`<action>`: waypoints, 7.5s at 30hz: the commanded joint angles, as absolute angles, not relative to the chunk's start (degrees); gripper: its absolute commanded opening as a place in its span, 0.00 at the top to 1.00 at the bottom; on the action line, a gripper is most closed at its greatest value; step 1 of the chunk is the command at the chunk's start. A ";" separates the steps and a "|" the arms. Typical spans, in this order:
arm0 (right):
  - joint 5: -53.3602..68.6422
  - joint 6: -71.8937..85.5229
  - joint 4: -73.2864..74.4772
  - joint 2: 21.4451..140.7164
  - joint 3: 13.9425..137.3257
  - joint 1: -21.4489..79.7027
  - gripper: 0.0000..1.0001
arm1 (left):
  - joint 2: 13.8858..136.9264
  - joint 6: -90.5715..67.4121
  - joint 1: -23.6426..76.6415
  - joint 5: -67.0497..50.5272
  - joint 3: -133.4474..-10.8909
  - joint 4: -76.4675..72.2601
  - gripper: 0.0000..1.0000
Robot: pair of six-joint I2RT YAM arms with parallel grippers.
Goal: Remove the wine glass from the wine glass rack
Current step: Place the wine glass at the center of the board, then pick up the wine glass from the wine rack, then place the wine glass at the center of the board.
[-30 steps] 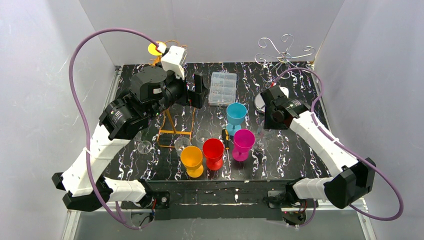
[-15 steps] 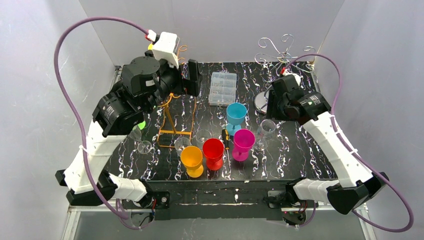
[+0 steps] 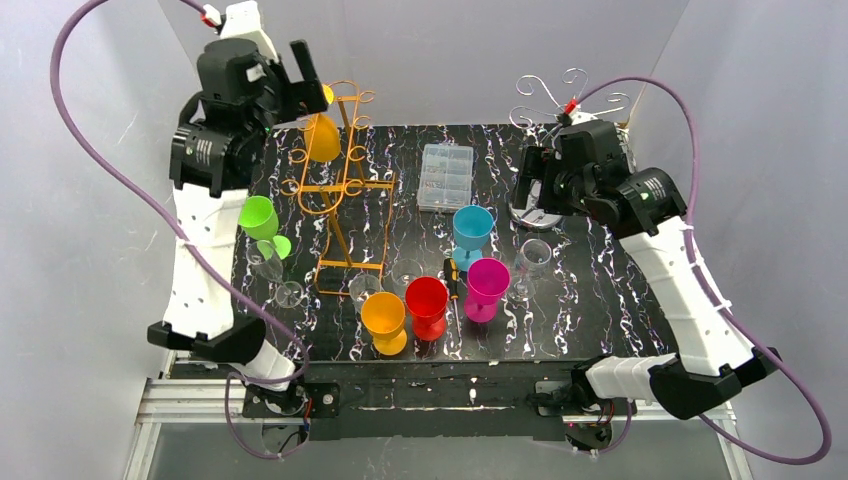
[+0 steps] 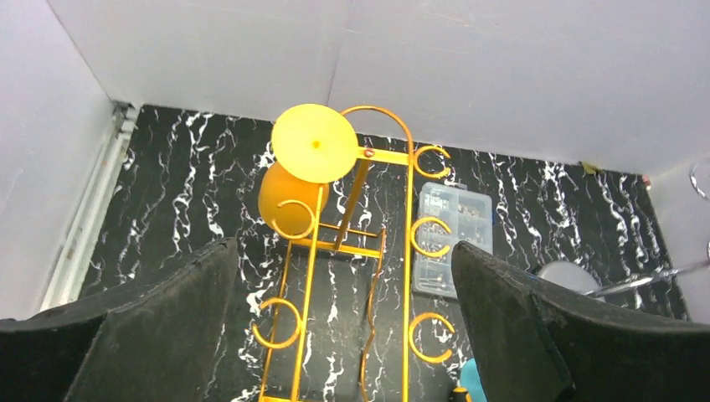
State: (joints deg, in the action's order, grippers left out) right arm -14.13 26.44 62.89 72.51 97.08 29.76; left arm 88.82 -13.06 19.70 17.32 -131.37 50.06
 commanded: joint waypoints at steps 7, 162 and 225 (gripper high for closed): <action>-5.87 27.08 54.01 73.07 98.33 30.15 0.02 | 95.12 -32.61 -2.82 -16.70 -126.47 40.56 0.16; -3.80 29.93 50.35 67.69 92.11 30.15 0.01 | 99.62 -55.13 -14.43 -36.23 -110.75 15.91 1.00; 30.89 44.02 -6.45 76.50 97.43 16.59 0.02 | 94.50 -87.38 13.86 -34.77 -125.35 -3.92 1.00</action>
